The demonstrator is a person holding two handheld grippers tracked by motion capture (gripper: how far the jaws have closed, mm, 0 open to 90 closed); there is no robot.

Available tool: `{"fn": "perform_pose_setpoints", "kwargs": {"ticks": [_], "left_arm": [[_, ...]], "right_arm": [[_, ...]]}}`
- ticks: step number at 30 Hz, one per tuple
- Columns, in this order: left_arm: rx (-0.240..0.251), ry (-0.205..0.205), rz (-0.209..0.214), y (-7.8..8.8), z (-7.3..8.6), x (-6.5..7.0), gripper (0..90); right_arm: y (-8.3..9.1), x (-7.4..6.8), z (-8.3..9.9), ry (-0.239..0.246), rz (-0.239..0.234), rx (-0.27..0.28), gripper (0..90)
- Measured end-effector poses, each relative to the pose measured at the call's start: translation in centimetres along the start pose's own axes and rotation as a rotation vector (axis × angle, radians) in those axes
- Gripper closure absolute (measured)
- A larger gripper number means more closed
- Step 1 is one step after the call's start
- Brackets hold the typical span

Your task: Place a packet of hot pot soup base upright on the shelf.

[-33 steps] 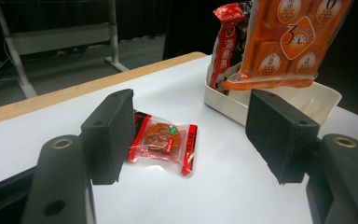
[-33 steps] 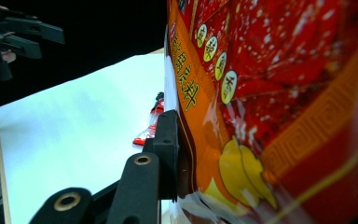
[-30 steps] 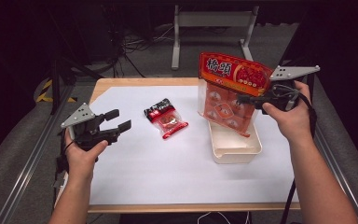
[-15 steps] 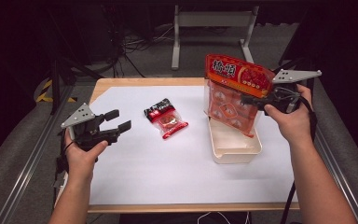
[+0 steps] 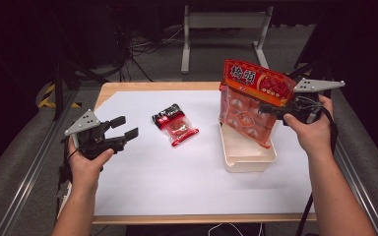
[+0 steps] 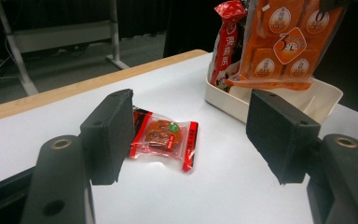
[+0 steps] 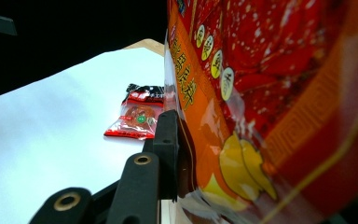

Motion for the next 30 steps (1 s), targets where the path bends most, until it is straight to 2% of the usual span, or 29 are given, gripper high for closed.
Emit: {"fn": "perform_pose_setpoints", "kwargs": {"ticks": [10,16,22,30], "left_arm": [[-0.004,0.004,0.002,-0.1,0.1,0.0,33.3],[-0.004,0.002,0.003,-0.1,0.1,0.0,33.3],[-0.005,0.004,0.006,-0.2,0.1,0.0,33.3],[-0.004,0.003,0.003,-0.2,0.1,0.0,33.3]], "right_arm": [[-0.3,0.5,0.9,-0.014,0.014,-0.018,71.0],[-1.3,0.9,2.0,-0.024,0.022,-0.037,71.0],[-1.5,1.4,2.4,-0.044,0.026,-0.031,71.0],[-2.1,1.5,3.0,-0.032,0.048,-0.052,70.9]]}}
Point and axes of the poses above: each handheld gripper's, and its own axes: y roughly backward along the jaws, z roughly out of its underside, x roughly to its right, the point moved 2 cm from there along -y, roughly forward along the jaws, and after that the axes turned 15 degrees about -y, right-handed, at the moved point
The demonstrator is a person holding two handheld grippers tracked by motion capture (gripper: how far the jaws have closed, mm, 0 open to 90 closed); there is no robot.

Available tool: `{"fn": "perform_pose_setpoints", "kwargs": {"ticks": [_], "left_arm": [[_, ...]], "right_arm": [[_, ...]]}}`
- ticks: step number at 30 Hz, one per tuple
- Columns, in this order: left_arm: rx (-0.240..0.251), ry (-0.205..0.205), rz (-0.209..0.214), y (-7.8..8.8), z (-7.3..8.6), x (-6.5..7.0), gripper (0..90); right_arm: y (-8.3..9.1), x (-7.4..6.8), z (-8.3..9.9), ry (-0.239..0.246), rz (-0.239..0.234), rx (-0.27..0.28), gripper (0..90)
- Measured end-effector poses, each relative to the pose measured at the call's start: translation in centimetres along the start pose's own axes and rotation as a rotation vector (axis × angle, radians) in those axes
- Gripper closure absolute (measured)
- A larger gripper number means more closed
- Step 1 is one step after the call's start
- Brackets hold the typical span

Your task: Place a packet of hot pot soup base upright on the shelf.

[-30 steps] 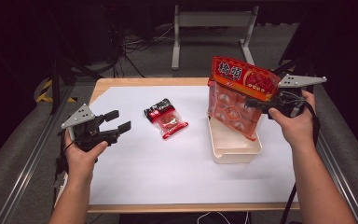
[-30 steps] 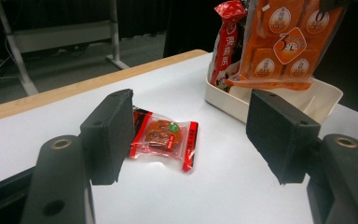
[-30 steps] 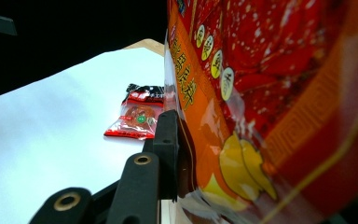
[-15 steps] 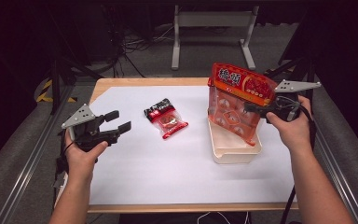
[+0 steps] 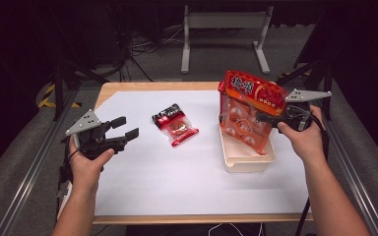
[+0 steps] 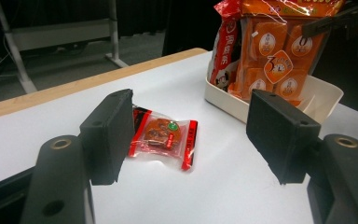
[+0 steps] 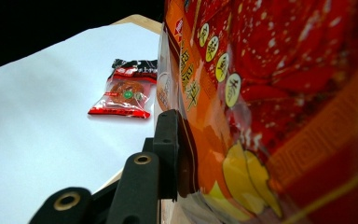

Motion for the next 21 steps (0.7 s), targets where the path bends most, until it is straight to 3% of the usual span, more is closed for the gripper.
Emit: {"fn": "perform_pose_setpoints", "kwargs": {"ticks": [4,7,21], "left_arm": [[0.0,-0.001,0.002,-0.1,0.0,0.0,33.3],[-0.001,0.001,0.002,0.0,0.0,0.0,33.2],[-0.005,0.003,-0.003,0.0,0.0,0.0,32.3]], "right_arm": [[-0.5,0.3,0.5,-0.003,0.011,-0.017,70.9],[-1.7,0.2,1.3,0.006,0.015,-0.063,70.9],[-2.0,0.8,2.4,-0.034,-0.011,-0.036,70.7]]}}
Point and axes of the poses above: each handheld gripper's, and its own axes: y roughly backward along the jaws, z roughly out of its underside, x roughly to its right, the point moved 2 cm from there along -y, roughly forward along the jaws, and after that the axes turned 15 degrees about -y, right-handed, at the moved point
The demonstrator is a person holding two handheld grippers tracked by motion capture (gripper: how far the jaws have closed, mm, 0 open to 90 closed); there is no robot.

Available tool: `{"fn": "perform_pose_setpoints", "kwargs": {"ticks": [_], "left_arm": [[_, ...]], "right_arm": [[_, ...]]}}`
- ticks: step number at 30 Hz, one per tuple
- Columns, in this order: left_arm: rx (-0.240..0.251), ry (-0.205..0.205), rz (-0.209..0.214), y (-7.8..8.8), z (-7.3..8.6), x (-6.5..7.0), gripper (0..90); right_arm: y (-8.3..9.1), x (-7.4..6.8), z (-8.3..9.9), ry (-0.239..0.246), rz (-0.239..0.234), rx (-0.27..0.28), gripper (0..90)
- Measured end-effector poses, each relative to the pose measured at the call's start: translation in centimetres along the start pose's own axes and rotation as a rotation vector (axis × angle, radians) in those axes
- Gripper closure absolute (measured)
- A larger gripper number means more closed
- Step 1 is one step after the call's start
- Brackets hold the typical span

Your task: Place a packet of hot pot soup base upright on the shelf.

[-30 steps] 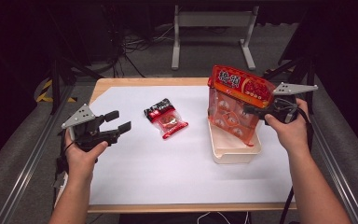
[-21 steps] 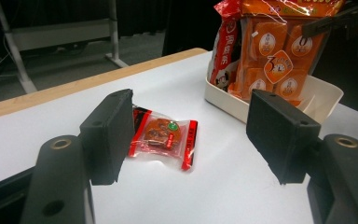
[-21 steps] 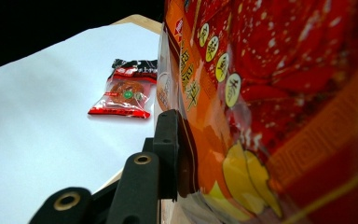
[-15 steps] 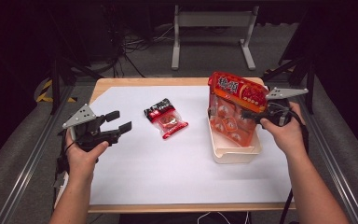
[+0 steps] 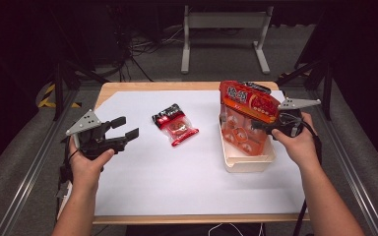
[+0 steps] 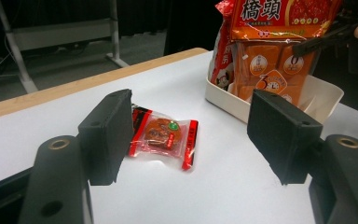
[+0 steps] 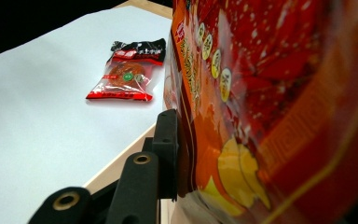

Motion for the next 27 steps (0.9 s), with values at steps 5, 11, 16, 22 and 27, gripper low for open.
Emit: {"fn": "perform_pose_setpoints", "kwargs": {"ticks": [5,11,16,22,27], "left_arm": [[-0.007,-0.001,0.0,-0.2,0.1,0.0,32.1],[-0.024,0.004,0.0,-0.3,0.2,-0.1,33.7],[-0.033,0.012,0.003,-0.5,0.4,-0.2,33.7],[-0.035,0.013,0.002,-0.7,0.4,-0.3,33.0],[-0.036,0.026,0.009,-1.1,0.5,-0.2,30.6]], "right_arm": [[0.2,0.7,0.4,-0.034,-0.003,0.013,70.6],[0.5,1.5,0.9,-0.052,-0.007,0.028,70.5],[0.7,1.5,1.0,-0.041,-0.002,0.038,68.5],[1.4,1.4,1.0,-0.017,0.02,0.078,56.7],[2.6,1.4,1.2,-0.026,0.03,0.116,39.9]]}}
Point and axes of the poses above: each handheld gripper's, and its own axes: y roughly backward along the jaws, z roughly out of its underside, x roughly to its right, the point moved 2 cm from there along -y, roughly forward along the jaws, and after that the axes turned 15 degrees about -y, right-handed, at the moved point
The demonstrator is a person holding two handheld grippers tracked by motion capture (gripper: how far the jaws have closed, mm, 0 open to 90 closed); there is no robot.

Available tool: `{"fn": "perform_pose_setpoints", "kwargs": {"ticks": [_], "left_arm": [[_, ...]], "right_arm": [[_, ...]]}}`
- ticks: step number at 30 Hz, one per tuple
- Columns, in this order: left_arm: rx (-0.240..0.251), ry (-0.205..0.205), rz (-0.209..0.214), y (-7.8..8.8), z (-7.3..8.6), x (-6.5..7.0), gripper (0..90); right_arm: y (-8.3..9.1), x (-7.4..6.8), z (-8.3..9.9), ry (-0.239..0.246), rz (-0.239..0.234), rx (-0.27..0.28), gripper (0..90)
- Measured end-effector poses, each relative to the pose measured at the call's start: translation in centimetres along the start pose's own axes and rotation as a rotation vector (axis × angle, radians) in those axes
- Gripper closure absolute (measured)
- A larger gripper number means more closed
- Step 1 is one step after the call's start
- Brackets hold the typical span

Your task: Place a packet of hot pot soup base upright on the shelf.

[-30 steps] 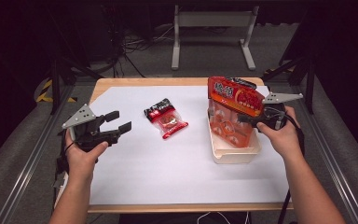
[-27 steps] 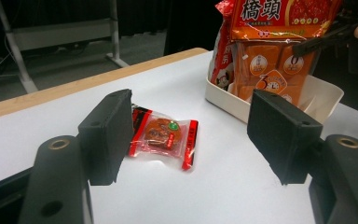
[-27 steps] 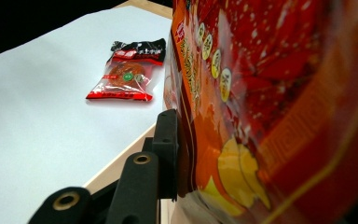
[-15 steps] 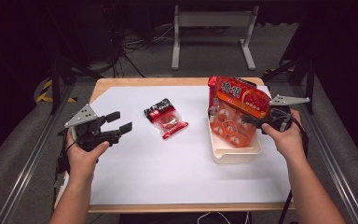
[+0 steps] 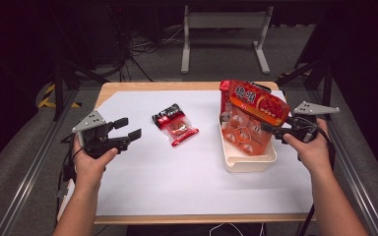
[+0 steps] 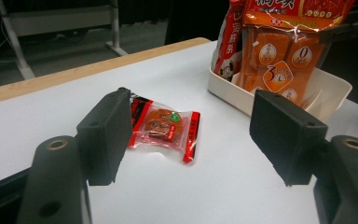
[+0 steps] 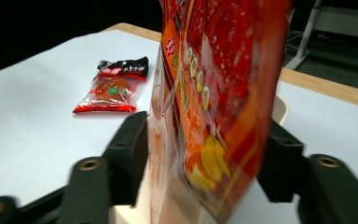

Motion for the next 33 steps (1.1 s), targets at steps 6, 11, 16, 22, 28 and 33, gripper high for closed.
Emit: {"fn": "perform_pose_setpoints", "kwargs": {"ticks": [6,11,16,22,28,33], "left_arm": [[-0.004,-0.022,-0.02,-0.5,-0.1,-0.1,29.0],[-0.002,-0.051,-0.058,-1.1,-0.1,0.1,27.6],[-0.012,-0.022,-0.049,-1.7,0.1,0.0,24.3],[-0.044,0.007,-0.052,-2.0,0.4,0.0,22.9],[-0.039,0.011,-0.066,-2.2,0.4,-0.1,18.8],[-0.042,0.027,-0.073,-2.8,0.6,-0.1,14.2]], "right_arm": [[1.7,-0.2,0.3,0.008,0.02,0.023,35.9],[3.3,-0.6,0.7,0.005,0.02,0.042,34.6],[4.2,-1.3,1.3,0.029,0.041,0.049,33.5],[5.1,-2.4,2.2,0.073,0.087,0.053,32.6],[5.9,-3.7,2.5,0.102,0.073,0.061,33.6],[5.7,-4.5,2.5,0.114,0.012,0.055,34.8]]}}
Point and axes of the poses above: each handheld gripper's, and its own axes: y roughly backward along the jaws, z roughly out of its underside, x roughly to its right, the point moved 2 cm from there along -y, roughly forward along the jaws, and after that the axes turned 15 degrees about -y, right-handed, at the moved point
